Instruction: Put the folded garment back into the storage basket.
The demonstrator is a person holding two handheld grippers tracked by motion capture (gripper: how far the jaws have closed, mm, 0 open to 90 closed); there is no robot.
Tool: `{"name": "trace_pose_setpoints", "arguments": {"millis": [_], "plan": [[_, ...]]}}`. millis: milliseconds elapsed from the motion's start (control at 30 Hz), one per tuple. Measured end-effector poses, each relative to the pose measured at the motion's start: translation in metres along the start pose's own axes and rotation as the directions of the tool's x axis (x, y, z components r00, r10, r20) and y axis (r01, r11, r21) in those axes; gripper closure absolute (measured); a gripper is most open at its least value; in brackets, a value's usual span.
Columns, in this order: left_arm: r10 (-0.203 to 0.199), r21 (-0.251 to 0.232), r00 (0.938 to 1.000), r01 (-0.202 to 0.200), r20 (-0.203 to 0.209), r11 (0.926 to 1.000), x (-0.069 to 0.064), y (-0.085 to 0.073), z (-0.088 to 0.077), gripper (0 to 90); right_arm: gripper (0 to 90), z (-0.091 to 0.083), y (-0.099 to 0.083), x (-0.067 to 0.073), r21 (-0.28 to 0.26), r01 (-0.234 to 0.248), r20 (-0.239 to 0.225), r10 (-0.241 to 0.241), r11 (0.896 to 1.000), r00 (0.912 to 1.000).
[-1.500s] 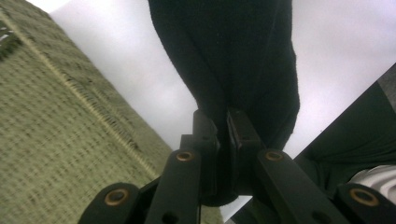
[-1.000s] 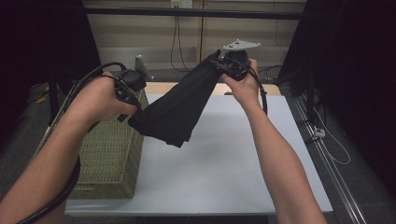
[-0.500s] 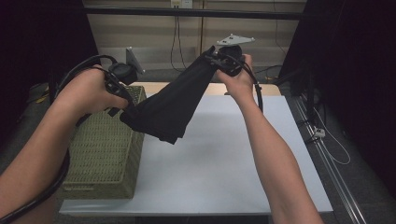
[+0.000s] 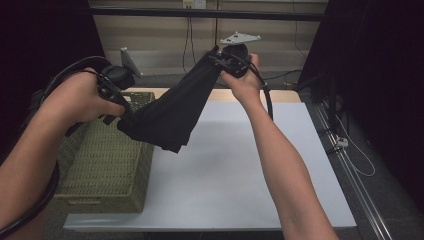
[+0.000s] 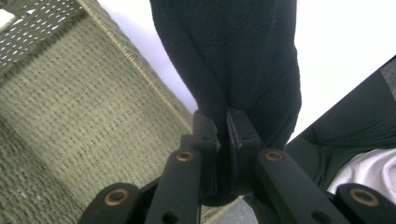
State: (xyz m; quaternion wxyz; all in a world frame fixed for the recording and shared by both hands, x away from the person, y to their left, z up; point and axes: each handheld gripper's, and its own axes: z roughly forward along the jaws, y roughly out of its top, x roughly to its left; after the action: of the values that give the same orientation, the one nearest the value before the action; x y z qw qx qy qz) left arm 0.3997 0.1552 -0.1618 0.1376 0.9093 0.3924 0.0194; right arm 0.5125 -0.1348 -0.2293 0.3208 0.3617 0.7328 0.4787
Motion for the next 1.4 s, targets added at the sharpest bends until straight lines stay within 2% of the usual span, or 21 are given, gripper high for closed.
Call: {"name": "trace_pose_setpoints", "arguments": {"millis": [200, 233, 333, 400, 567, 600, 633, 667, 700, 800, 900, 967, 1333, 1367, 1400], "plan": [[-0.009, 0.010, 0.9999, 0.009, -0.011, 0.9999, 0.006, -0.008, -0.008, 84.0, 80.3, 0.006, 0.006, 0.008, -0.010, 0.001, -0.015, -0.001, 1.000, 0.9999], [-0.022, 0.002, 0.9995, 0.022, -0.023, 0.9998, 0.005, -0.009, -0.008, 83.9, 80.4, 0.007, 0.007, 0.010, -0.010, 0.002, -0.018, -0.002, 1.000, 0.9998], [-0.014, 0.021, 0.9997, 0.015, -0.022, 0.9997, 0.007, -0.012, -0.009, 83.9, 80.4, 0.011, 0.008, 0.015, -0.008, 0.005, -0.025, -0.005, 1.000, 0.9997], [-0.025, 0.019, 0.9994, 0.025, -0.023, 0.9995, 0.008, -0.013, -0.008, 83.9, 80.4, 0.014, 0.009, 0.018, -0.009, 0.004, -0.028, -0.004, 1.000, 0.9996], [-0.043, 0.033, 0.9988, 0.043, -0.022, 0.9985, 0.015, -0.018, -0.007, 84.0, 80.4, 0.020, 0.011, 0.024, -0.015, 0.006, -0.036, -0.007, 1.000, 0.9993], [-0.048, 0.034, 0.9985, 0.049, -0.025, 0.9982, 0.016, -0.019, -0.007, 84.0, 80.4, 0.021, 0.011, 0.025, -0.014, -0.005, -0.044, 0.004, 1.000, 0.9990], [-0.038, 0.043, 0.9990, 0.039, -0.025, 0.9983, 0.019, -0.020, -0.008, 83.9, 80.4, 0.023, 0.011, 0.027, -0.016, 0.000, -0.043, 0.000, 1.000, 0.9991], [-0.054, 0.039, 0.9982, 0.055, -0.025, 0.9977, 0.019, -0.021, -0.007, 84.0, 80.4, 0.025, 0.011, 0.029, -0.013, 0.002, -0.044, -0.002, 1.000, 0.9990], [-0.049, 0.043, 0.9985, 0.050, -0.027, 0.9978, 0.022, -0.022, -0.008, 83.9, 80.4, 0.026, 0.011, 0.030, -0.013, 0.003, -0.045, -0.003, 1.000, 0.9990], [-0.063, 0.037, 0.9974, 0.064, -0.035, 0.9972, 0.024, -0.025, -0.008, 83.9, 80.5, 0.031, 0.013, 0.033, -0.015, 0.016, -0.052, -0.017, 1.000, 0.9985], [-0.052, 0.044, 0.9978, 0.054, -0.042, 0.9976, 0.026, -0.026, -0.009, 83.9, 80.4, 0.034, 0.014, 0.035, -0.015, 0.018, -0.054, -0.019, 1.000, 0.9984], [-0.063, 0.038, 0.9967, 0.065, -0.051, 0.9972, 0.025, -0.027, -0.009, 83.9, 80.5, 0.036, 0.015, 0.037, -0.020, 0.018, -0.058, -0.019, 1.000, 0.9981], [-0.069, 0.045, 0.9964, 0.071, -0.050, 0.9964, 0.031, -0.031, -0.008, 84.0, 80.6, 0.042, 0.021, 0.040, -0.032, 0.025, -0.064, -0.027, 0.999, 0.9976], [-0.060, 0.051, 0.9970, 0.062, -0.049, 0.9968, 0.032, -0.032, -0.009, 84.0, 80.5, 0.042, 0.022, 0.041, -0.027, 0.026, -0.070, -0.028, 0.999, 0.9972], [-0.071, 0.044, 0.9961, 0.074, -0.053, 0.9963, 0.032, -0.033, -0.008, 84.0, 80.6, 0.044, 0.022, 0.043, -0.027, 0.034, -0.068, -0.036, 0.999, 0.9971]]}}
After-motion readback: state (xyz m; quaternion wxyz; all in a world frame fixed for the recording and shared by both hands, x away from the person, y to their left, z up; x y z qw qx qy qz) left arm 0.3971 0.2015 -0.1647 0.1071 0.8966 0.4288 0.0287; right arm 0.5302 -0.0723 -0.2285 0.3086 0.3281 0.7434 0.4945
